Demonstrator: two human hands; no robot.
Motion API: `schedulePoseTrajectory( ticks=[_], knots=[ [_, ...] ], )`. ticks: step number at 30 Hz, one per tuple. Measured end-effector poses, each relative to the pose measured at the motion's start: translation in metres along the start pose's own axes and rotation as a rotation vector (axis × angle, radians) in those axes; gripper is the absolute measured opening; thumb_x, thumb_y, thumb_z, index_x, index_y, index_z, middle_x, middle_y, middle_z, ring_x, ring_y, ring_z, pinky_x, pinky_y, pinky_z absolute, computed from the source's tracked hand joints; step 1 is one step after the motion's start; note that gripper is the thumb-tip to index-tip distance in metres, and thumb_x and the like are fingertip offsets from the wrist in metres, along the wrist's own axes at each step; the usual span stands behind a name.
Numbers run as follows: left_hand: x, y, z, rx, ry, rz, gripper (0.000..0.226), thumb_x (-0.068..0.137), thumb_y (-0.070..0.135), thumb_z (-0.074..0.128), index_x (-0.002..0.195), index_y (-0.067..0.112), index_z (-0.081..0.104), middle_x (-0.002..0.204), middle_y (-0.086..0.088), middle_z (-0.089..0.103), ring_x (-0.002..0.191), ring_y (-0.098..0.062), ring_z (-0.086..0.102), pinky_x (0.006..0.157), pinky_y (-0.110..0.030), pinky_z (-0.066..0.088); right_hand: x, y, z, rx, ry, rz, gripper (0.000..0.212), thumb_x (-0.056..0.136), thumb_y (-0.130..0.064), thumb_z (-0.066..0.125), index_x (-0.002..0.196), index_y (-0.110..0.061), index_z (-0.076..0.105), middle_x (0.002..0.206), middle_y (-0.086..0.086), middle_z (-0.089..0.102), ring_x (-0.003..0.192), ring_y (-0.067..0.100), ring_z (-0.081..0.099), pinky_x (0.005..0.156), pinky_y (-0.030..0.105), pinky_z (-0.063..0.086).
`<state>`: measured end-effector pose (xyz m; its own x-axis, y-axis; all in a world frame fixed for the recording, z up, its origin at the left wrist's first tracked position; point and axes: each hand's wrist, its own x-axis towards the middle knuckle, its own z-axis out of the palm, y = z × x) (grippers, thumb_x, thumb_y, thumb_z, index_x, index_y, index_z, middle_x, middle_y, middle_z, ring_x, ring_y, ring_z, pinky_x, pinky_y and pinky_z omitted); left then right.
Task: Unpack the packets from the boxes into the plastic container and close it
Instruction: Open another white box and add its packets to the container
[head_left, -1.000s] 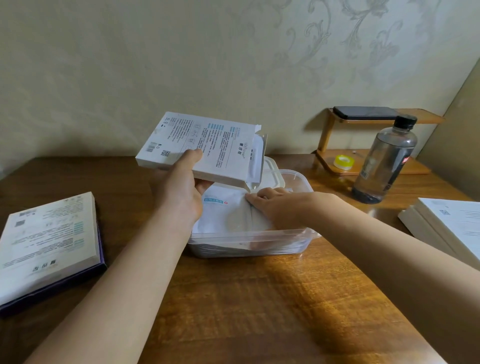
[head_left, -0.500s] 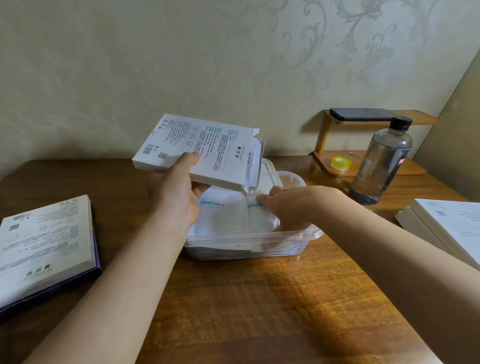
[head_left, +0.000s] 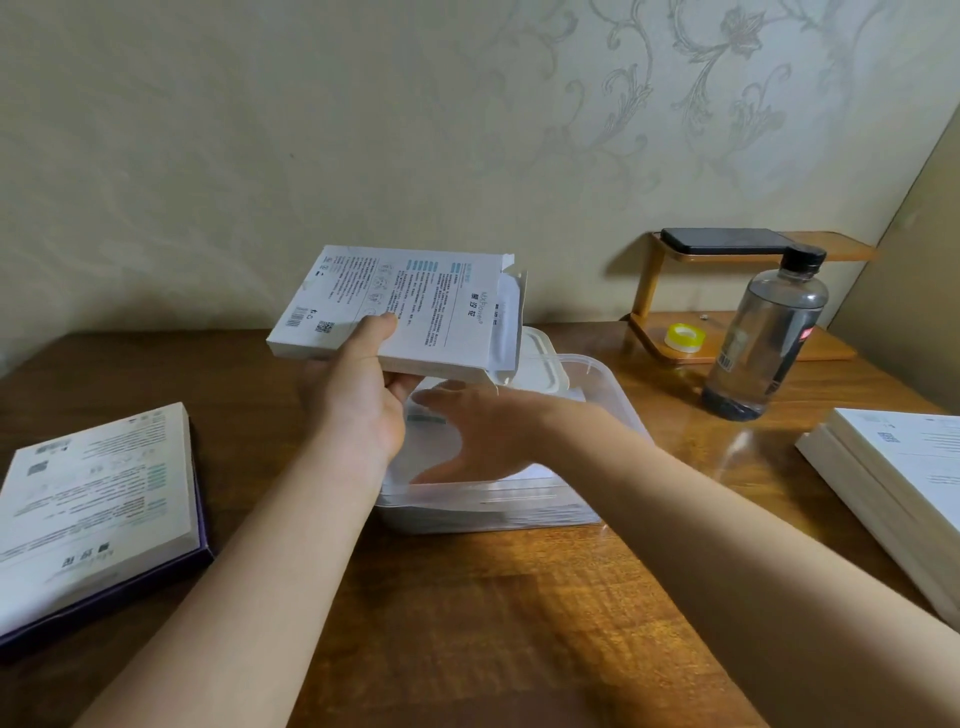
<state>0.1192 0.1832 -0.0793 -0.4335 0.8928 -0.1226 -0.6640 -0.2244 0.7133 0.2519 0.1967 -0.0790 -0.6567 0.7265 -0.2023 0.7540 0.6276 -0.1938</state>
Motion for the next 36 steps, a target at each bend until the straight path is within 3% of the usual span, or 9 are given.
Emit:
schedulePoseTrajectory(
  ticks=[5,13,17,21,27,36],
  knots=[
    [0.000,0.000,0.001,-0.006,0.009,-0.001,0.033,0.090,0.001,0.070,0.115,0.022,0.066,0.114,-0.007,0.077,0.098,-0.022,0.076,0.059,-0.031,0.060,0.025,-0.006,0.014,-0.075,0.007,-0.035,0.087,0.084,-0.073,0.054,0.154,-0.033,0.022,0.158,0.002,0.029,0.145,0.033,0.027,0.113,0.056,0.033],
    [0.002,-0.002,-0.001,0.014,0.000,-0.005,0.040,0.090,0.003,0.072,0.125,0.020,0.064,0.110,-0.005,0.078,0.095,-0.021,0.077,0.059,-0.032,0.061,0.025,-0.007,0.016,-0.152,-0.031,-0.038,0.075,0.093,-0.061,0.050,0.156,-0.037,0.017,0.161,-0.001,0.026,0.145,0.035,0.027,0.115,0.055,0.028],
    [0.002,-0.002,-0.002,0.015,-0.007,-0.003,0.039,0.090,0.003,0.072,0.123,0.021,0.065,0.113,-0.006,0.077,0.096,-0.020,0.077,0.061,-0.032,0.061,0.012,-0.002,0.011,-0.072,0.016,-0.021,0.086,0.089,-0.067,0.054,0.158,-0.034,0.014,0.162,-0.003,0.026,0.146,0.029,0.030,0.117,0.050,0.028],
    [0.004,-0.002,-0.002,0.039,-0.013,-0.017,0.034,0.090,0.004,0.071,0.118,0.022,0.067,0.113,-0.005,0.077,0.098,-0.021,0.077,0.062,-0.032,0.061,-0.023,0.024,-0.003,-0.131,-0.087,0.114,0.099,0.086,-0.074,0.051,0.159,-0.033,-0.001,0.167,-0.001,0.014,0.150,0.026,0.023,0.118,0.048,0.024],
    [0.002,-0.001,-0.003,0.052,-0.020,0.008,0.032,0.089,0.003,0.073,0.112,0.025,0.067,0.108,-0.004,0.078,0.094,-0.020,0.077,0.062,-0.033,0.061,-0.023,0.037,0.006,-0.134,-0.135,0.128,0.105,0.080,-0.080,0.052,0.158,-0.038,-0.002,0.168,-0.006,0.007,0.154,0.024,0.009,0.122,0.055,0.013],
    [-0.002,0.000,-0.003,0.060,-0.036,0.016,0.032,0.090,0.003,0.072,0.110,0.027,0.066,0.108,-0.003,0.078,0.089,-0.017,0.078,0.063,-0.033,0.062,-0.037,0.040,-0.007,-0.108,-0.128,0.161,0.099,0.083,-0.076,0.052,0.158,-0.040,-0.001,0.167,-0.008,0.010,0.152,0.024,0.016,0.121,0.054,0.017]
  ],
)
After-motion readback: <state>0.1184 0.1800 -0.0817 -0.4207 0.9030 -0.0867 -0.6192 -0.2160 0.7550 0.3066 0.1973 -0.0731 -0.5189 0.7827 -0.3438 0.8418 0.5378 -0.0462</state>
